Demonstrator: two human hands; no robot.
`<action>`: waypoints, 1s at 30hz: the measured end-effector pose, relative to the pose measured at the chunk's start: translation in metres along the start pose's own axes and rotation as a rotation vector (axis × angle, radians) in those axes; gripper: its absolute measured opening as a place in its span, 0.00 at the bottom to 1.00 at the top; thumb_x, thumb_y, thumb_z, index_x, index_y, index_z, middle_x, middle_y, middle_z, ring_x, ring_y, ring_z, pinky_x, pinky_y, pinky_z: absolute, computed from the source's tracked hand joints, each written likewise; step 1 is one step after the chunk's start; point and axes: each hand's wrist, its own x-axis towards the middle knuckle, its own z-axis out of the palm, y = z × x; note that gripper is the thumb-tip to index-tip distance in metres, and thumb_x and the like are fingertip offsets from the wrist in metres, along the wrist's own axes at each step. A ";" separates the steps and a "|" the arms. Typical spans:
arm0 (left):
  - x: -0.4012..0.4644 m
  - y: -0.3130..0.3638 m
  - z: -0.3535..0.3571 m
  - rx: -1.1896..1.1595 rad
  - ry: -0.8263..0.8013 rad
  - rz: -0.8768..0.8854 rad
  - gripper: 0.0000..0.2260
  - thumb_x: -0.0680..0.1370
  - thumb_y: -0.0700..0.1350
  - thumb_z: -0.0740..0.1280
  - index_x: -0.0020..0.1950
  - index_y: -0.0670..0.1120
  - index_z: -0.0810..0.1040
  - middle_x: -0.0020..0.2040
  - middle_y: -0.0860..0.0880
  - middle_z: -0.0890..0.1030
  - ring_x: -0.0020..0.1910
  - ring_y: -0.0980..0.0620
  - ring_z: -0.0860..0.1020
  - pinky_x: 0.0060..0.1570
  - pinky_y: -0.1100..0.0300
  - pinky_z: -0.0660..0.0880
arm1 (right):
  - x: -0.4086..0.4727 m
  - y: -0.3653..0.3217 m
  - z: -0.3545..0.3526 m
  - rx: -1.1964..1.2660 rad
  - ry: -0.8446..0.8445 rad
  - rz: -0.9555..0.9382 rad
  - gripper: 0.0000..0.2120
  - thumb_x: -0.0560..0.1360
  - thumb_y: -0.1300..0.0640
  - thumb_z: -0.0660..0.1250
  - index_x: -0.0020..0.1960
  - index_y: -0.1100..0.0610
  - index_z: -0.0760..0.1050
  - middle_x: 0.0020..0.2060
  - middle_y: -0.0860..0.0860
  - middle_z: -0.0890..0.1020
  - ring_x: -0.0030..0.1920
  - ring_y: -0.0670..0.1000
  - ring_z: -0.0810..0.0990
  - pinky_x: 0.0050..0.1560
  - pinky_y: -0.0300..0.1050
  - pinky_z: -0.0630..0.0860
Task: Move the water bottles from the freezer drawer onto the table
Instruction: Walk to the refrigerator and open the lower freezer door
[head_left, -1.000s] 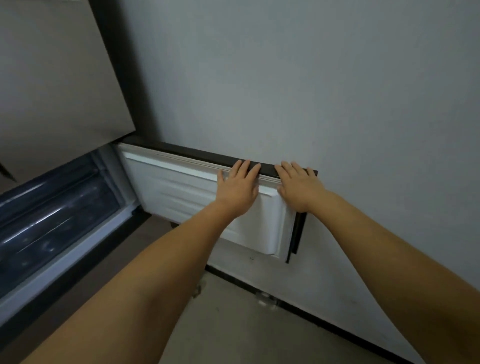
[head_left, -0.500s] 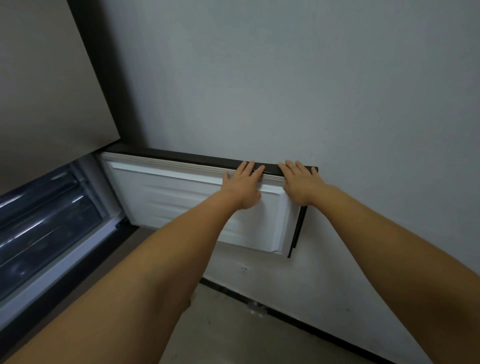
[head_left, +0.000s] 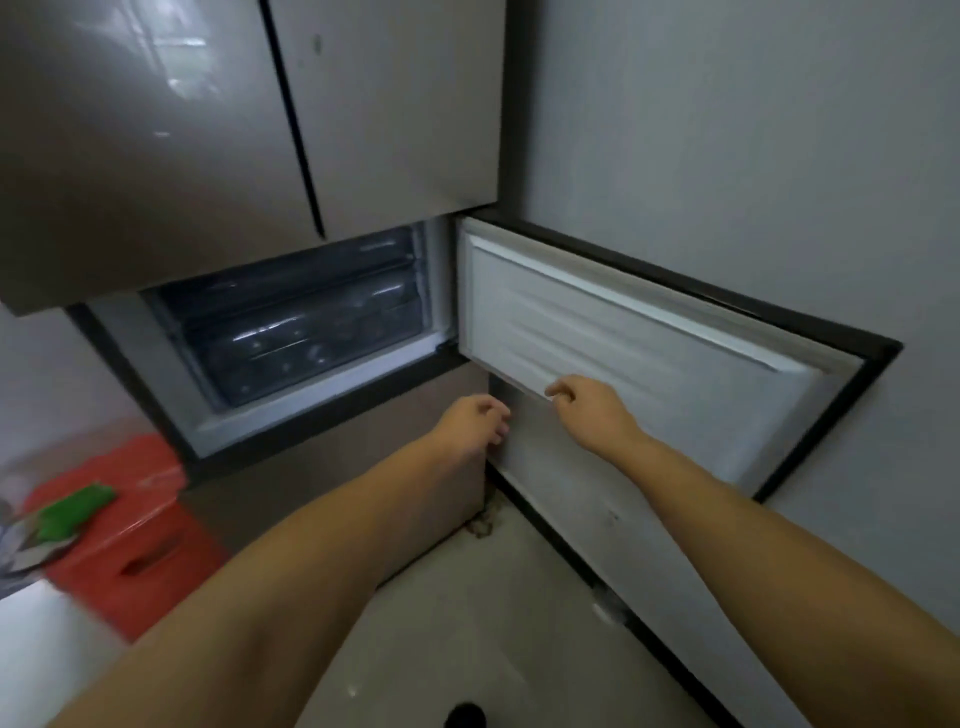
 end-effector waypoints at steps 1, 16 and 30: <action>-0.005 -0.016 -0.017 -0.035 0.007 -0.056 0.12 0.81 0.37 0.57 0.58 0.33 0.77 0.39 0.46 0.79 0.33 0.55 0.78 0.35 0.69 0.75 | 0.008 -0.012 0.021 0.126 -0.077 0.052 0.15 0.79 0.63 0.57 0.60 0.61 0.78 0.56 0.57 0.82 0.55 0.55 0.80 0.50 0.41 0.76; 0.111 -0.143 -0.218 -0.782 0.500 -0.513 0.09 0.82 0.41 0.55 0.55 0.46 0.75 0.44 0.48 0.81 0.43 0.52 0.79 0.52 0.55 0.75 | 0.243 -0.161 0.200 0.832 -0.538 0.398 0.15 0.83 0.62 0.53 0.68 0.61 0.69 0.62 0.59 0.78 0.56 0.56 0.79 0.52 0.48 0.77; 0.150 -0.167 -0.294 -1.655 1.021 -0.248 0.18 0.77 0.27 0.45 0.35 0.39 0.68 0.38 0.40 0.74 0.40 0.43 0.75 0.63 0.47 0.72 | 0.353 -0.196 0.218 1.384 -0.417 0.609 0.22 0.82 0.66 0.46 0.75 0.65 0.58 0.74 0.59 0.65 0.74 0.57 0.66 0.67 0.49 0.69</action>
